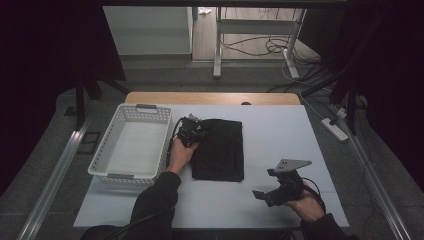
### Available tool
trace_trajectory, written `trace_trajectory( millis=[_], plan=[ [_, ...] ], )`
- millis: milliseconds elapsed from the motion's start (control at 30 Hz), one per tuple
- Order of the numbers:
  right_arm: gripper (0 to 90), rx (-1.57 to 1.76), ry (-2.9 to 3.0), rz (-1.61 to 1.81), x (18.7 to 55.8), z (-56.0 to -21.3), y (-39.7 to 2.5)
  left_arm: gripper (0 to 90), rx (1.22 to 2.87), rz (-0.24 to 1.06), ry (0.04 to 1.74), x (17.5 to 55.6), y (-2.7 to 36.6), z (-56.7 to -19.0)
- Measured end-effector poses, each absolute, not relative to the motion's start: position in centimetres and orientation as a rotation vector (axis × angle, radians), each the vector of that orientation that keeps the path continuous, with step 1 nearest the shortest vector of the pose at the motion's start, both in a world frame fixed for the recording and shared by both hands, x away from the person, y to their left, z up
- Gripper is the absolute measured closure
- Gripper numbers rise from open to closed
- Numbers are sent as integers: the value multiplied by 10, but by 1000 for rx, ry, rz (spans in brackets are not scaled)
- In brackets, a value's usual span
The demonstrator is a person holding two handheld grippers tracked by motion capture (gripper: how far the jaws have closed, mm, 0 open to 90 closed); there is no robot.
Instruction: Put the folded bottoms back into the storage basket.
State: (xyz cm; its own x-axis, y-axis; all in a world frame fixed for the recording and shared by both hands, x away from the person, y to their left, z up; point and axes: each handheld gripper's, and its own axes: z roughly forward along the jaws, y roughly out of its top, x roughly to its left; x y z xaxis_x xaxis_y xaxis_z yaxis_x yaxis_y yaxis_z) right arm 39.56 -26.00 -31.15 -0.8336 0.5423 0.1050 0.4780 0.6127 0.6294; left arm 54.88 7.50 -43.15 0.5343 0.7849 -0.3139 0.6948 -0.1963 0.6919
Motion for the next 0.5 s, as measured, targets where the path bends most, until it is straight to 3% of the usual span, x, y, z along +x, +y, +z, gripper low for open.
trace_trajectory(
  millis=[500],
  plan=[
    [0,884,2759,1017,414,-321,-240,736,1950,171,1200,547,73,-431]
  ],
)
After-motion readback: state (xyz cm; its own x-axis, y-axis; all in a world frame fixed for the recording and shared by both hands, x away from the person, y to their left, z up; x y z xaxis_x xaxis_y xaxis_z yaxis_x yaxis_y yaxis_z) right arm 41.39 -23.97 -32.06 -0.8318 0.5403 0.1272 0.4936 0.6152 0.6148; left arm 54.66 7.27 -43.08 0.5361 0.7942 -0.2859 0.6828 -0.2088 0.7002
